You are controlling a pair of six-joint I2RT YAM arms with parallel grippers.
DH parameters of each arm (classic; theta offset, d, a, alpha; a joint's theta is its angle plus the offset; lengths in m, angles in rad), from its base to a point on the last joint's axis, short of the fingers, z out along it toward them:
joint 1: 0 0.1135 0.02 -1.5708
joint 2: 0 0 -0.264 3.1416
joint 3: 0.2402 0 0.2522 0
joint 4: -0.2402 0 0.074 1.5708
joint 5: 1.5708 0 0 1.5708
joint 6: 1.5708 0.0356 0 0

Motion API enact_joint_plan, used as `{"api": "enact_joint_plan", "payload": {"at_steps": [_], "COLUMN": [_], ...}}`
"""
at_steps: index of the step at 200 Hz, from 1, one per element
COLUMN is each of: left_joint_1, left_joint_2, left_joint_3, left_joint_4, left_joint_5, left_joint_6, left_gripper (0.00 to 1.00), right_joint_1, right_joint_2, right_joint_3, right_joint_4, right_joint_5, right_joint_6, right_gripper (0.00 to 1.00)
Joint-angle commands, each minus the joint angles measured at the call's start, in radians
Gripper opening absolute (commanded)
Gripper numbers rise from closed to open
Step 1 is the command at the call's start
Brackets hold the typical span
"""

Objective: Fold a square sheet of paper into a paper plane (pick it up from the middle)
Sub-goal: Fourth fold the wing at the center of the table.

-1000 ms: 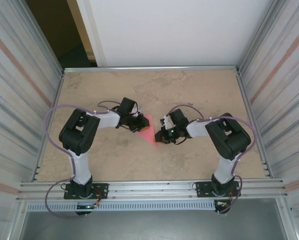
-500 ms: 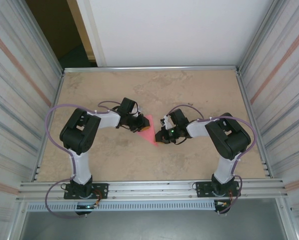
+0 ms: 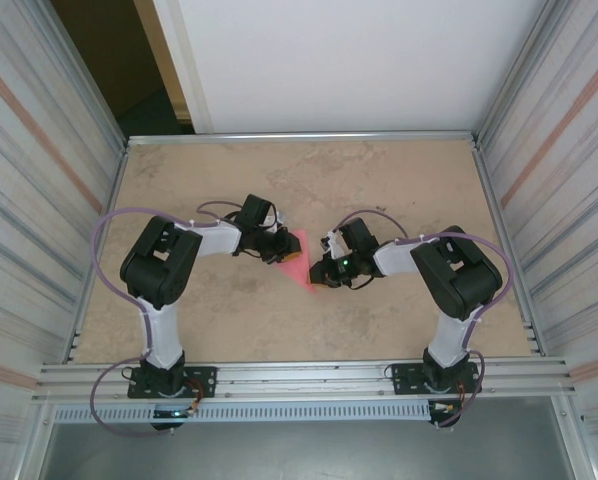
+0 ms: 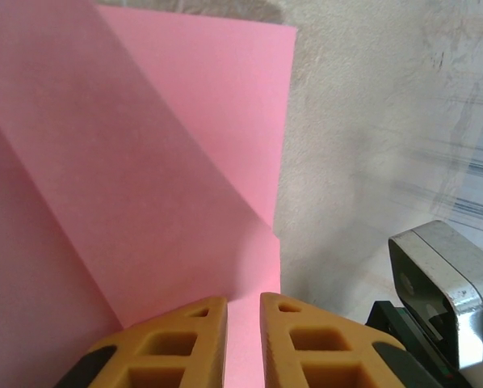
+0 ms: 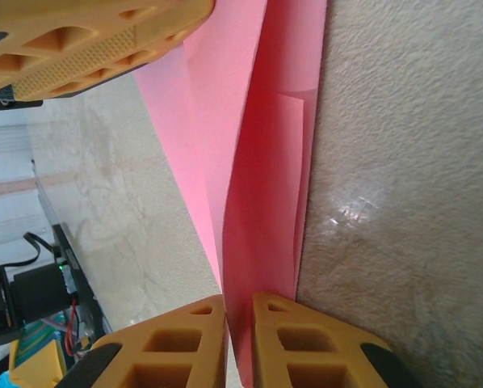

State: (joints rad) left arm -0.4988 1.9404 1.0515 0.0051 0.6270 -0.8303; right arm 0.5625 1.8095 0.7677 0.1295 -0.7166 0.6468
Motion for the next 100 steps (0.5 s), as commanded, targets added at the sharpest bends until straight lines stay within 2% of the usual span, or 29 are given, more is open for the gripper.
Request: {"api": "enact_joint_plan", "payload": {"at_steps": [1, 100], "left_joint_1": [0.003, 0.0], "left_joint_2": [0.0, 0.007], "left_joint_3": [0.024, 0.031], "left_joint_4": [0.025, 0.049], "left_joint_5": [0.029, 0.056], "left_joint_6": [0.027, 0.03], "left_gripper": [0.2, 0.2], "right_joint_1": [0.005, 0.008], "right_joint_2": [0.022, 0.029], "right_joint_3": [-0.034, -0.045], "right_joint_4": [-0.039, -0.042], "right_joint_5": [0.063, 0.092], "right_joint_6": [-0.013, -0.016], "right_gripper": [0.18, 0.1]}}
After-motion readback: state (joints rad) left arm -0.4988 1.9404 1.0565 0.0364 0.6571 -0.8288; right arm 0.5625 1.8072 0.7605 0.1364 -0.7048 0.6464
